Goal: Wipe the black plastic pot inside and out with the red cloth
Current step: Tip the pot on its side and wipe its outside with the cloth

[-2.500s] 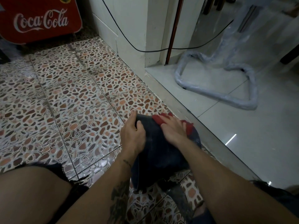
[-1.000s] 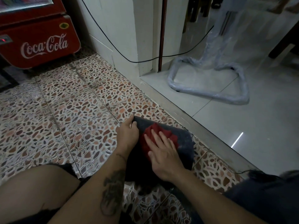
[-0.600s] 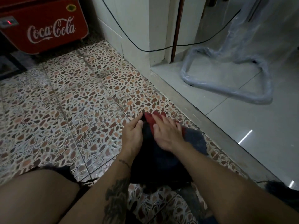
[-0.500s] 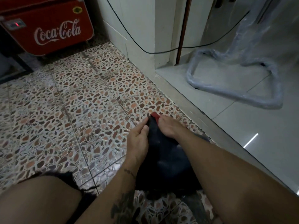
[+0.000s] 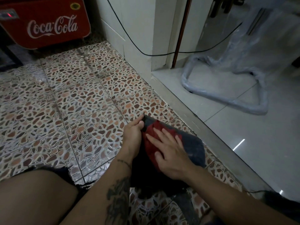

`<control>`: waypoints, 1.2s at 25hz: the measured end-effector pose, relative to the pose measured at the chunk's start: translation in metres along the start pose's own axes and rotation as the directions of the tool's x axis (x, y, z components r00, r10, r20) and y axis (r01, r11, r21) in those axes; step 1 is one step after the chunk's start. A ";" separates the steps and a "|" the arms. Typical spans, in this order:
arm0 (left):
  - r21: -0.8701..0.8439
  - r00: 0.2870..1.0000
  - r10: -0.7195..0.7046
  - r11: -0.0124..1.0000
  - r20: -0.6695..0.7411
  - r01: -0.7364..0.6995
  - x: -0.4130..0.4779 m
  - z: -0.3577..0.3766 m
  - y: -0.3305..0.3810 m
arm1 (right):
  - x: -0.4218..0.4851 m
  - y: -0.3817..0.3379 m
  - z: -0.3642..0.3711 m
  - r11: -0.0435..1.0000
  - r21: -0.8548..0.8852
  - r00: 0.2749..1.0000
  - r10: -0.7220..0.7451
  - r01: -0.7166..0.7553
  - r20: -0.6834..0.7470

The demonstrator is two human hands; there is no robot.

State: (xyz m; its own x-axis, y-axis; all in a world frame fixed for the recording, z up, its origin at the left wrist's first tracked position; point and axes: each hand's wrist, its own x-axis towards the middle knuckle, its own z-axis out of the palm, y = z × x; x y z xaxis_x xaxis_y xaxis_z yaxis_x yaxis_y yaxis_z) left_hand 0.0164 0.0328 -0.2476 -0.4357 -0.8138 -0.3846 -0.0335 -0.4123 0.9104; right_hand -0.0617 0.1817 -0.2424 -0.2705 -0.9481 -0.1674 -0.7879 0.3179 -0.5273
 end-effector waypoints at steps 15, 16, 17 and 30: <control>0.247 0.998 0.060 0.967 -0.002 -0.057 0.013 0.013 -0.002 | 0.012 0.008 0.008 0.977 -0.009 0.972 0.213 -0.215 -0.101; 0.301 0.998 0.061 0.952 -0.018 -0.052 0.017 0.017 0.002 | -0.011 0.012 0.014 0.982 -0.034 0.978 0.181 -0.185 -0.099; 0.381 0.995 0.082 0.923 -0.051 -0.056 0.018 0.022 0.007 | -0.029 0.016 0.019 0.983 -0.055 0.982 0.172 -0.177 -0.081; 0.755 0.880 0.447 0.518 0.163 -0.403 -0.039 0.011 -0.016 | -0.002 0.045 0.000 0.780 0.131 0.767 0.626 -0.612 -0.140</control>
State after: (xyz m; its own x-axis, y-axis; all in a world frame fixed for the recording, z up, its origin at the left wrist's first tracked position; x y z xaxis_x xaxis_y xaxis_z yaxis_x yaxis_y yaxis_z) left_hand 0.0238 0.0761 -0.2451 -0.5447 -0.8334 0.0933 -0.5208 0.4234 0.7412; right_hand -0.0965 0.1982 -0.2652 -0.7781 -0.5270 -0.3418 -0.3763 0.8268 -0.4181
